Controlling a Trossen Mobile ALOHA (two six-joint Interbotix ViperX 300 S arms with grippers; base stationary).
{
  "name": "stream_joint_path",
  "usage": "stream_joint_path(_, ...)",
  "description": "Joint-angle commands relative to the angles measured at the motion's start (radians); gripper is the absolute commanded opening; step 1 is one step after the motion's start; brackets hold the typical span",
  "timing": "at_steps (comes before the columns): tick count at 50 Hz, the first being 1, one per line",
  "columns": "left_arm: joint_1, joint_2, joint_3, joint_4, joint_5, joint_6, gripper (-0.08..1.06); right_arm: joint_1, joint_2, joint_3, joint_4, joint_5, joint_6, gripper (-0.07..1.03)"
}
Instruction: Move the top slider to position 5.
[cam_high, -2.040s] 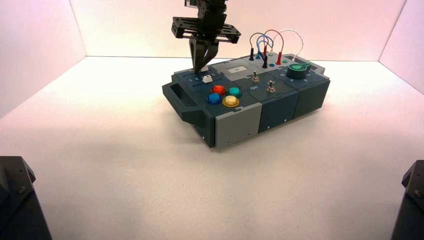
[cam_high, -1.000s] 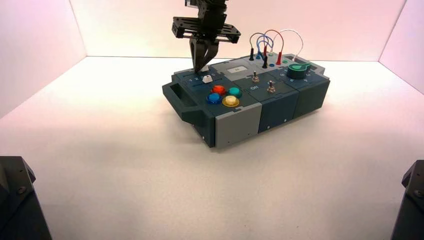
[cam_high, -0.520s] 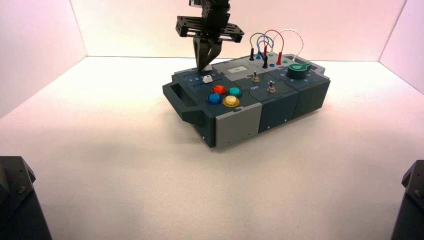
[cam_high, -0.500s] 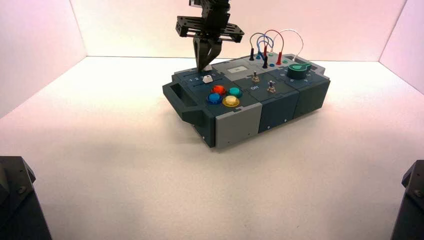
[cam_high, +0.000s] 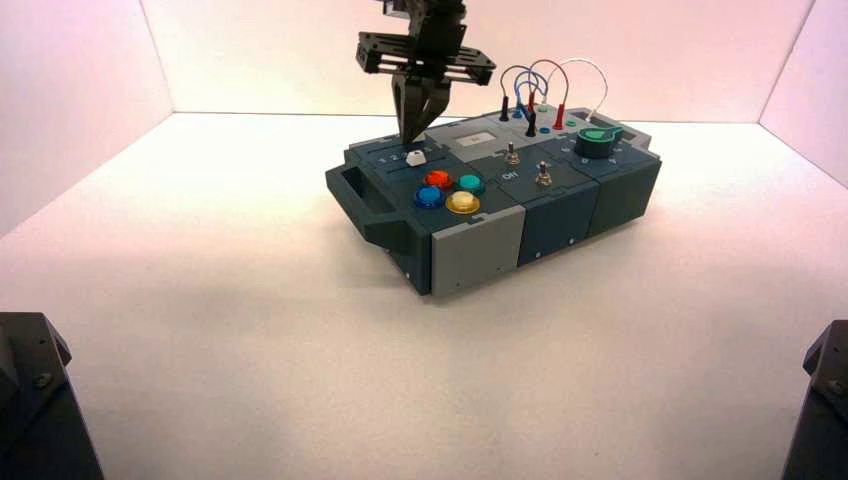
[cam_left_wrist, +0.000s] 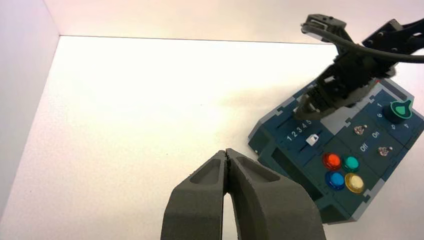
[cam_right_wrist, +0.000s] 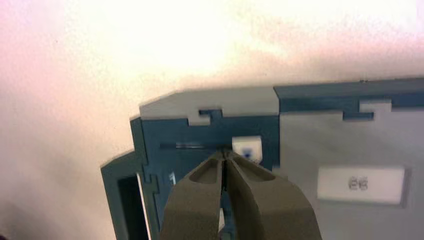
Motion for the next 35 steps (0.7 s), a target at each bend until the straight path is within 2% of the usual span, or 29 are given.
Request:
stream_joint_path(1,-0.003,0.002,-0.029,-0.002,-0.005,0.0,-0.03,-0.02,-0.061,0.002,-0.006,0.003,0.008,-0.02)
stream_joint_path(16,-0.003,-0.008,-0.029,-0.003,-0.005,0.0,-0.03,-0.02,-0.098,0.021,-0.032,0.021,0.008,-0.02)
stream_joint_path(35,-0.002,-0.011,-0.028,-0.002,-0.003,0.002,-0.03,-0.018,-0.104,0.044,-0.04,0.021,0.002,-0.02)
